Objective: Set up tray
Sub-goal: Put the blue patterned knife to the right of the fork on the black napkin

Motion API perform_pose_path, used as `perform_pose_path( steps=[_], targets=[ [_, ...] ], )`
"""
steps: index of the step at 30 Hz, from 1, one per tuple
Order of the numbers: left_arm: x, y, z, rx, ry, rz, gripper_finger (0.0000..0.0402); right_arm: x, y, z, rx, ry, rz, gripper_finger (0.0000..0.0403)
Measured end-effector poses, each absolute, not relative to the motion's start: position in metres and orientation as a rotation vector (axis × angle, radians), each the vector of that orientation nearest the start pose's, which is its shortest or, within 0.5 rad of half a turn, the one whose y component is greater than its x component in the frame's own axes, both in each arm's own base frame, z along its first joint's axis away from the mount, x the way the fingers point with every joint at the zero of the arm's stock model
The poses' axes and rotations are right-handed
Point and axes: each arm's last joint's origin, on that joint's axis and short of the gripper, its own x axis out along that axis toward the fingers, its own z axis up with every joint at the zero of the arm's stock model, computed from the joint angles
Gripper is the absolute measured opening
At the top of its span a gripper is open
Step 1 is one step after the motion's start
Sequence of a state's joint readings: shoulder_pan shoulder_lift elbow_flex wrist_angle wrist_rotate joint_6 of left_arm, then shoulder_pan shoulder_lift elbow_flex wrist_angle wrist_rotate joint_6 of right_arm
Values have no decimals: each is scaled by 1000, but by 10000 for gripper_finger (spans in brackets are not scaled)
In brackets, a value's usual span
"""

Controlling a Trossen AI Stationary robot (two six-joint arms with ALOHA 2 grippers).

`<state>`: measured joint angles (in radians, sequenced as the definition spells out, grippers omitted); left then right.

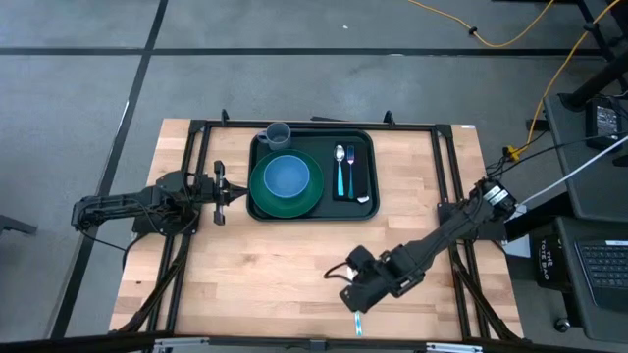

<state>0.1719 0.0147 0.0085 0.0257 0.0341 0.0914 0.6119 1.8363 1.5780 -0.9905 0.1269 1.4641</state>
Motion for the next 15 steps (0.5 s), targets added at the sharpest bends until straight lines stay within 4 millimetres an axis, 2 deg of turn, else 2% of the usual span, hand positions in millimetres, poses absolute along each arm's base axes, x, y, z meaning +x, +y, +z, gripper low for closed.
perform_pose_path(
  steps=[5,10,15],
  targets=[
    [97,16,168,93,-14,139,3,311,229,247,840,1211,-431,3],
    [97,16,168,93,-13,139,3,316,248,227,962,1298,-428,2],
    [97,16,168,93,-14,139,3,318,266,213,958,1316,-439,2]
  ],
)
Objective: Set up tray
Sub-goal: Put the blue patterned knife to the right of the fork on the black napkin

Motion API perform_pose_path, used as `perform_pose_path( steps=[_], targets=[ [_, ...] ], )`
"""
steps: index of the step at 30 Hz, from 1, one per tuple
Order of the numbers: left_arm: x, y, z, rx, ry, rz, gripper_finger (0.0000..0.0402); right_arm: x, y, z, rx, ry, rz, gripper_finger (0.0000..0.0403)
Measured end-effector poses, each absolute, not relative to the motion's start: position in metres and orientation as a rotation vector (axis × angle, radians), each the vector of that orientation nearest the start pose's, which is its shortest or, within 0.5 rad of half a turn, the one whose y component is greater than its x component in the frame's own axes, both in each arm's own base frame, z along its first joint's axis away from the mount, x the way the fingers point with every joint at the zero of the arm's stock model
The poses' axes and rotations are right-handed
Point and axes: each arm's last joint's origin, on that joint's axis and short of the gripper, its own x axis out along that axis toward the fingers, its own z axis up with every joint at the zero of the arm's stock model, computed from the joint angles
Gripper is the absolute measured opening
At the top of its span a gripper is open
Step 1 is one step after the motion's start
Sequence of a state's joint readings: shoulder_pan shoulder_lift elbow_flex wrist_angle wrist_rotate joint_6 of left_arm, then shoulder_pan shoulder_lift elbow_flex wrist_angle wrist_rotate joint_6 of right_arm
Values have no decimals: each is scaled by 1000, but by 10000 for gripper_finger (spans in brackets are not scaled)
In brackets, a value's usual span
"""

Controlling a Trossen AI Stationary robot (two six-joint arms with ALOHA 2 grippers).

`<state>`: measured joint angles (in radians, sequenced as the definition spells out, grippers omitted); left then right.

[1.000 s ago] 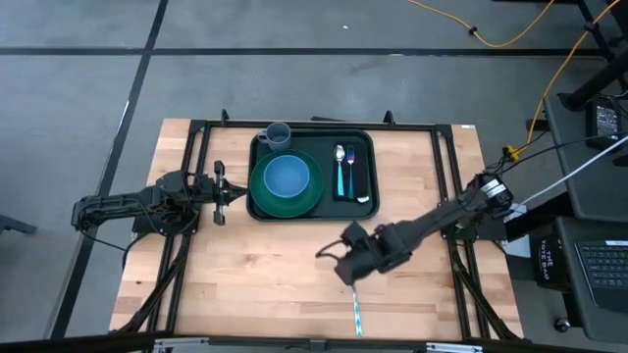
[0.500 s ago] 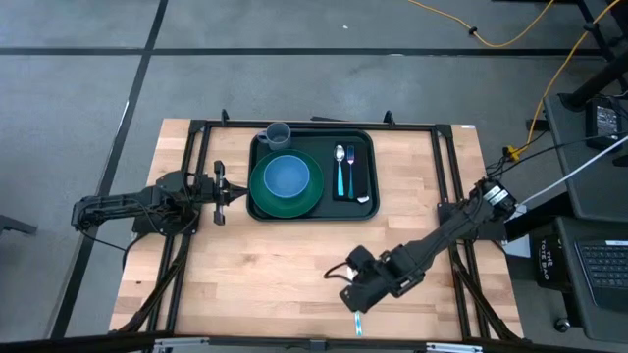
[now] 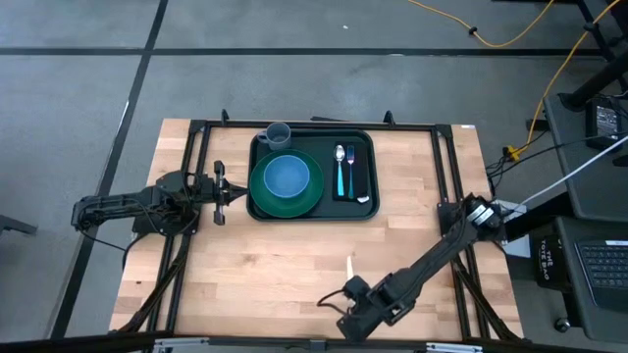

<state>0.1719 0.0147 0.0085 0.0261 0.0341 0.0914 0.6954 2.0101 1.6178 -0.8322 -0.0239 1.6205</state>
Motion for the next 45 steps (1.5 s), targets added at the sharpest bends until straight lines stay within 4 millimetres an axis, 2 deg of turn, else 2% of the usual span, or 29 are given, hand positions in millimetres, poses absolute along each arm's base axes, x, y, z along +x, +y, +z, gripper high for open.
perform_pose_path(
  steps=[6,12,25,30,40,45],
  targets=[
    [97,16,168,93,-14,139,3,316,269,198,922,1349,-519,4],
    [97,16,168,94,-14,139,3,319,268,187,878,1298,-563,5],
    [97,16,168,94,-14,139,3,319,268,185,872,1284,-564,31],
    [97,16,168,94,-14,139,3,320,267,185,858,1246,-578,58],
    [97,16,168,93,-14,139,3,319,266,185,837,1230,-599,147],
    [97,16,168,92,-13,139,3,318,263,184,804,1193,-629,164]
  ],
)
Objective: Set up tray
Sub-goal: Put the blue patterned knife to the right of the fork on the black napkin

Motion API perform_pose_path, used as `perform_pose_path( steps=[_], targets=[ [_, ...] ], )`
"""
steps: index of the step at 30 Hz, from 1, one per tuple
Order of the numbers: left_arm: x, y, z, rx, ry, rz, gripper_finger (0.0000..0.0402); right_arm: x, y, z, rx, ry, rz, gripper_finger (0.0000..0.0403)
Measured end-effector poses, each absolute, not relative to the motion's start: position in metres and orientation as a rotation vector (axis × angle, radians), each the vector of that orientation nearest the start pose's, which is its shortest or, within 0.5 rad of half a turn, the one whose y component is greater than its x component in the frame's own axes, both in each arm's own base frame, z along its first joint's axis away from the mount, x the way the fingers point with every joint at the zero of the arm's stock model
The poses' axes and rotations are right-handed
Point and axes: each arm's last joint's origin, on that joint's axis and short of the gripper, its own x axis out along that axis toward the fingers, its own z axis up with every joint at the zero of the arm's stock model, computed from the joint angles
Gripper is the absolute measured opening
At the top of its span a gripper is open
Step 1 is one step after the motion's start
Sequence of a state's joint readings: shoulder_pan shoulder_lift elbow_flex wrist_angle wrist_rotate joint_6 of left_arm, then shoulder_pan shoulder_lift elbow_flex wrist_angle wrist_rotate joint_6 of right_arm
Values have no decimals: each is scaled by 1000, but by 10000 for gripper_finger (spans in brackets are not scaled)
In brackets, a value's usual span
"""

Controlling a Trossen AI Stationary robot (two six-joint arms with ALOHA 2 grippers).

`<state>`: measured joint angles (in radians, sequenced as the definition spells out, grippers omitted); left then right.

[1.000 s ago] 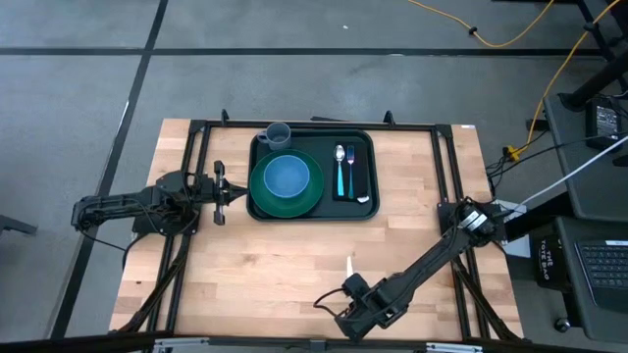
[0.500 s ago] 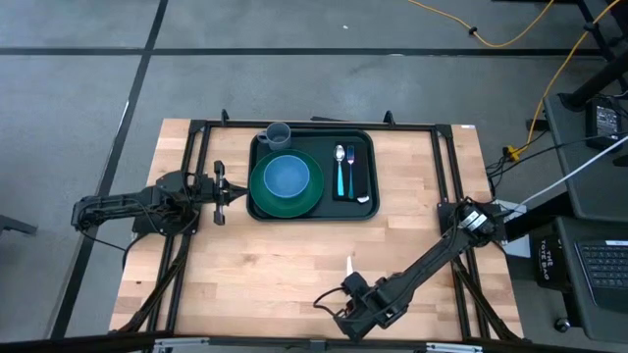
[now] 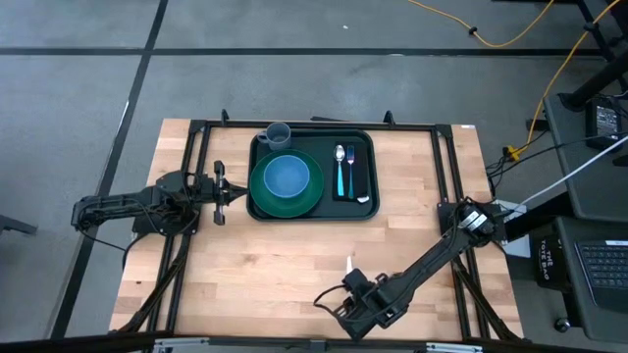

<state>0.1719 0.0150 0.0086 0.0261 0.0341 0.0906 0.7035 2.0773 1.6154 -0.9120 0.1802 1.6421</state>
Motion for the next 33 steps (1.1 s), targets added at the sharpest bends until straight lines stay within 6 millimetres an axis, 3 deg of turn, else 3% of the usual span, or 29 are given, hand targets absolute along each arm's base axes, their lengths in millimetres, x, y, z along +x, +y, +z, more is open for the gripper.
perform_pose_path(
  steps=[8,22,33],
  targets=[
    [97,16,168,91,-13,138,3,319,263,181,781,1172,-648,158],
    [97,16,167,92,-9,138,3,323,268,143,740,1256,-695,157],
    [97,16,167,92,-10,139,3,319,265,136,680,1288,-753,157]
  ],
)
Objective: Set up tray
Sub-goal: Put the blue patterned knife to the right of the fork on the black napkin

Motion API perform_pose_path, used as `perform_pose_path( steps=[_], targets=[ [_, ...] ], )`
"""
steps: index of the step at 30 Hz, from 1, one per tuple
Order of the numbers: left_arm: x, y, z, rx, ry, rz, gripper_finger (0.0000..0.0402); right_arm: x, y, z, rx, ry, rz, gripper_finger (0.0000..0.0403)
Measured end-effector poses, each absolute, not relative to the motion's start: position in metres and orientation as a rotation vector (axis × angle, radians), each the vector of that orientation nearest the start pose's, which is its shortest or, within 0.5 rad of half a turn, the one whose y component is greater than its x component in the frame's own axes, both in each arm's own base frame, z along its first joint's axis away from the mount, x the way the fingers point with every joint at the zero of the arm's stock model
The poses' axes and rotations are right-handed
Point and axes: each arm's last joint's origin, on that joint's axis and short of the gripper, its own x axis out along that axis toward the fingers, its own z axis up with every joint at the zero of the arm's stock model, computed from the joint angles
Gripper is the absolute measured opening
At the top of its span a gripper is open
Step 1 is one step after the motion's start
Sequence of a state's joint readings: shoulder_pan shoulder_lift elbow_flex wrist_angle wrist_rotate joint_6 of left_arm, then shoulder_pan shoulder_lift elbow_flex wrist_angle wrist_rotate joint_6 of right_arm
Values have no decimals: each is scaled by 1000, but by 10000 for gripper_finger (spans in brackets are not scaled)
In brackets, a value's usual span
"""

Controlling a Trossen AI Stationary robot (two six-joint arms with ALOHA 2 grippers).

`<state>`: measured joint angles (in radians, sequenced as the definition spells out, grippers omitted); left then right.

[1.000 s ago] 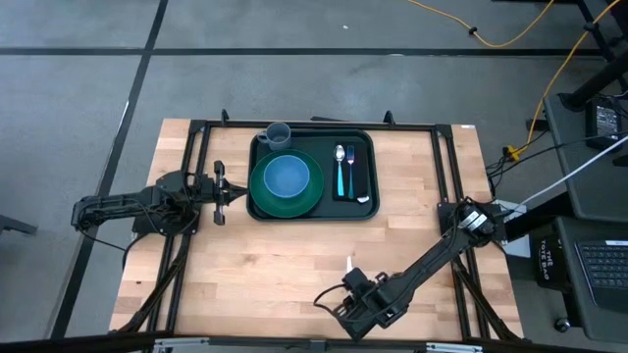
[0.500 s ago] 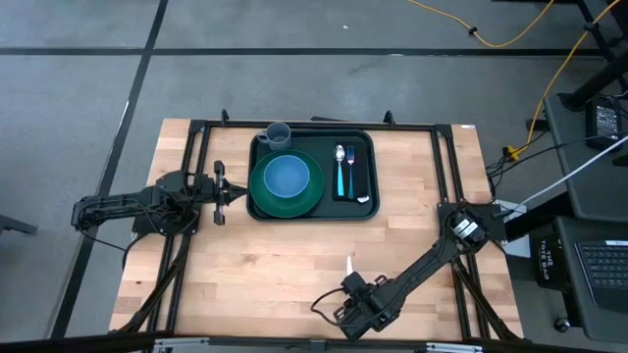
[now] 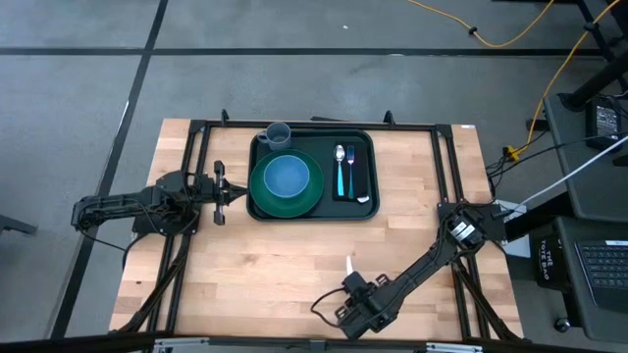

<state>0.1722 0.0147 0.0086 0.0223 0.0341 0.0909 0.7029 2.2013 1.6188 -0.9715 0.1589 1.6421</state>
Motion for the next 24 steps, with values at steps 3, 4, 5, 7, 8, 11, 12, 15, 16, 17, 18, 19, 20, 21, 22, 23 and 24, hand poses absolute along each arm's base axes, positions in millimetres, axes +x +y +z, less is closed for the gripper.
perform_pose_path(
  steps=[3,4,5,7,8,11,12,15,16,17,18,19,20,21,22,23,24],
  targets=[
    [97,16,168,93,-12,138,3,318,263,136,660,1300,-771,157],
    [97,16,168,93,-12,138,3,317,262,136,652,1306,-777,157],
    [97,16,168,93,-13,139,3,316,262,136,645,1314,-783,157],
    [97,16,168,93,-13,139,3,315,261,136,633,1327,-792,157],
    [97,16,168,93,-13,139,3,314,260,135,627,1333,-798,157],
    [97,16,168,93,-13,139,3,312,259,135,591,1352,-797,157],
    [97,16,168,93,-13,139,3,312,259,135,571,1362,-785,157],
    [97,16,168,93,-13,139,3,311,258,135,524,1382,-749,157],
    [97,16,168,93,-13,139,3,311,258,135,509,1388,-735,157],
    [97,16,168,93,-13,139,3,311,258,135,503,1391,-730,157],
    [97,16,168,93,-13,139,3,311,258,135,497,1393,-725,157],
    [97,16,168,93,-13,139,3,311,258,135,490,1396,-716,157],
    [97,16,168,92,-13,139,3,311,258,135,483,1399,-708,157],
    [97,16,168,93,-13,139,3,311,258,135,476,1402,-700,157],
    [97,16,168,93,-13,139,3,312,258,135,471,1404,-693,157],
    [97,16,168,92,-13,139,3,312,259,135,471,1404,-690,156],
    [97,16,168,92,-13,139,3,312,259,135,474,1403,-688,154]
  ],
)
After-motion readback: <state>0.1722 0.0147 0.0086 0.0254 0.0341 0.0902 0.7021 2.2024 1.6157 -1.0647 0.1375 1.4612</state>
